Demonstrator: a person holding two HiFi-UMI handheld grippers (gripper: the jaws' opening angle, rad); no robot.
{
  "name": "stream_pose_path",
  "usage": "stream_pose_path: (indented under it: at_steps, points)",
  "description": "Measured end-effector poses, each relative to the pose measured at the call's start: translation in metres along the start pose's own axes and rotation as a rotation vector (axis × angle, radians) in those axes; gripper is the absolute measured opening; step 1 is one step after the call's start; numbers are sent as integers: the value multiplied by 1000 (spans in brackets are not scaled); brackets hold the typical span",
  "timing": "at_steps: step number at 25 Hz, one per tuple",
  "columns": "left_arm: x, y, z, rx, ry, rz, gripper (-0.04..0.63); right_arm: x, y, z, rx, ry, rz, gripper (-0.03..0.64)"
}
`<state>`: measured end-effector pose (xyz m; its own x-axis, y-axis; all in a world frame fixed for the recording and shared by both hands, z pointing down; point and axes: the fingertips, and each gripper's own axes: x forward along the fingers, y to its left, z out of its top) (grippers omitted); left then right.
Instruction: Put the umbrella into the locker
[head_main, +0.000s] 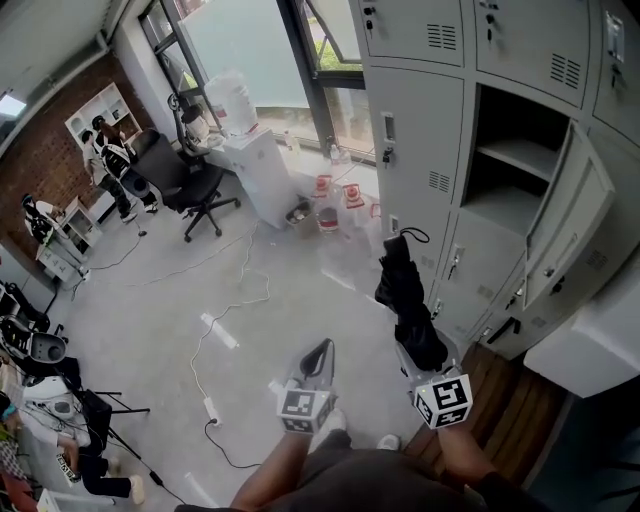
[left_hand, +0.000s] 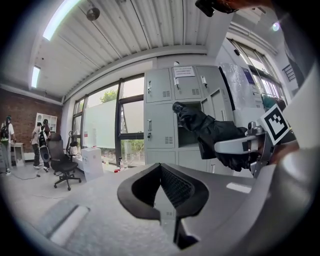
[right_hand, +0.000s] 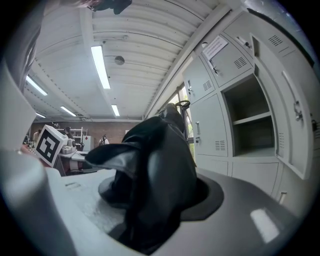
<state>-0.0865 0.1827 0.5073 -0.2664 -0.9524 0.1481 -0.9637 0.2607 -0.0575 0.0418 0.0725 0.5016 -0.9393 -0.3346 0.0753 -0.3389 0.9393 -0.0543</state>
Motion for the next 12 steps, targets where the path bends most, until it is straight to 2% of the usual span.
stream_pose_path:
  at_steps: [12]
  points:
    - [77,-5,9,22,-34,-117,3,19,-42,2,-23,17,-89,235]
